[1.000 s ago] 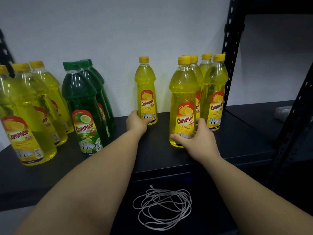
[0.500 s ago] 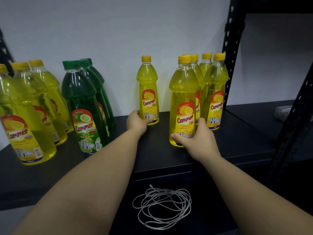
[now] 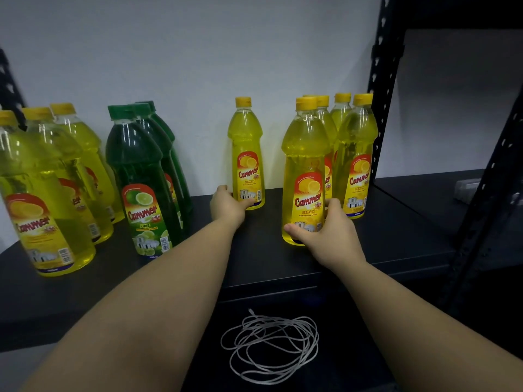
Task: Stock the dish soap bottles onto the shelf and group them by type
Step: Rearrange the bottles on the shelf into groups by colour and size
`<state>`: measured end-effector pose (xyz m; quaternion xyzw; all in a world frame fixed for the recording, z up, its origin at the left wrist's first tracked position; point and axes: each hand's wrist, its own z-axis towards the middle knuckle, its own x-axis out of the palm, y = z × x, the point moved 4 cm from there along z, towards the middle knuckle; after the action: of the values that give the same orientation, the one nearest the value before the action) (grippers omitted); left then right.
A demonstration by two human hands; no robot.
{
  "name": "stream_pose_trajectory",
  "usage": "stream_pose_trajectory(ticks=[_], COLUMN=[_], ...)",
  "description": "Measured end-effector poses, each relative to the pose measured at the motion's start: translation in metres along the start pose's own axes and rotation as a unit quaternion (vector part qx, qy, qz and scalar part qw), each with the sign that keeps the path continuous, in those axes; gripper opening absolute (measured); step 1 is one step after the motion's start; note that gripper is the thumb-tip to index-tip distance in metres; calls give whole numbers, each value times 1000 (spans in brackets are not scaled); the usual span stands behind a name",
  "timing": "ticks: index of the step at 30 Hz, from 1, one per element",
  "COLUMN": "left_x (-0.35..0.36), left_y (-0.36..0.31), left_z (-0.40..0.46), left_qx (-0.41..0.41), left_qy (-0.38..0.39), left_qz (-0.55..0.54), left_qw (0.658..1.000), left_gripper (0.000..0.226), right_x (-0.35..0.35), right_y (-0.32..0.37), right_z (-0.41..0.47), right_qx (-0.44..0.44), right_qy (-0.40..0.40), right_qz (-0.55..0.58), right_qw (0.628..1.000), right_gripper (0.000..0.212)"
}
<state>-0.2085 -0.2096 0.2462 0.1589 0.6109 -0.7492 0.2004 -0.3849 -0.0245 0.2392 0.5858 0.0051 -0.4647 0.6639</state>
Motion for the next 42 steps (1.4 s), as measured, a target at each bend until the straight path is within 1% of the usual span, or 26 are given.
stream_pose_trajectory(ticks=[2,5,8,11,14,19,23,26,35,42], left_x=[-3,-14,-32,-47,-60,-67,-69,-68,-62,-62], left_y=[1,8,19,25,28,29,32,33,36,35], left_z=[-6,-19,-36,-55,-70,-75,-71,-68,-60,-60], left_qx=[9,27,60,109,129,120,105,97,99,99], left_qy=[11,31,56,94,123,110,101,95,85,84], left_qz=[15,51,123,192,233,212,170,150,168,168], left_qw=[1000,998,989,971,956,964,975,979,977,977], left_gripper=[85,82,82,67,56,54,54,56,59,58], right_x=[-1,-2,-5,-6,-1,21,40,52,83,91], right_y=[1,6,10,13,22,44,52,54,60,63], right_z=[0,-2,-6,-9,-12,-8,2,10,32,35], right_qx=[0,1,4,8,8,12,15,23,42,39], right_qy=[-4,-14,-18,-21,-10,22,35,44,42,41], right_qz=[-5,-11,-12,-24,-34,-55,-43,-34,-21,-43], right_qw=[1000,1000,1000,999,999,998,998,998,998,997], right_gripper=[89,87,82,87,89,88,95,96,95,94])
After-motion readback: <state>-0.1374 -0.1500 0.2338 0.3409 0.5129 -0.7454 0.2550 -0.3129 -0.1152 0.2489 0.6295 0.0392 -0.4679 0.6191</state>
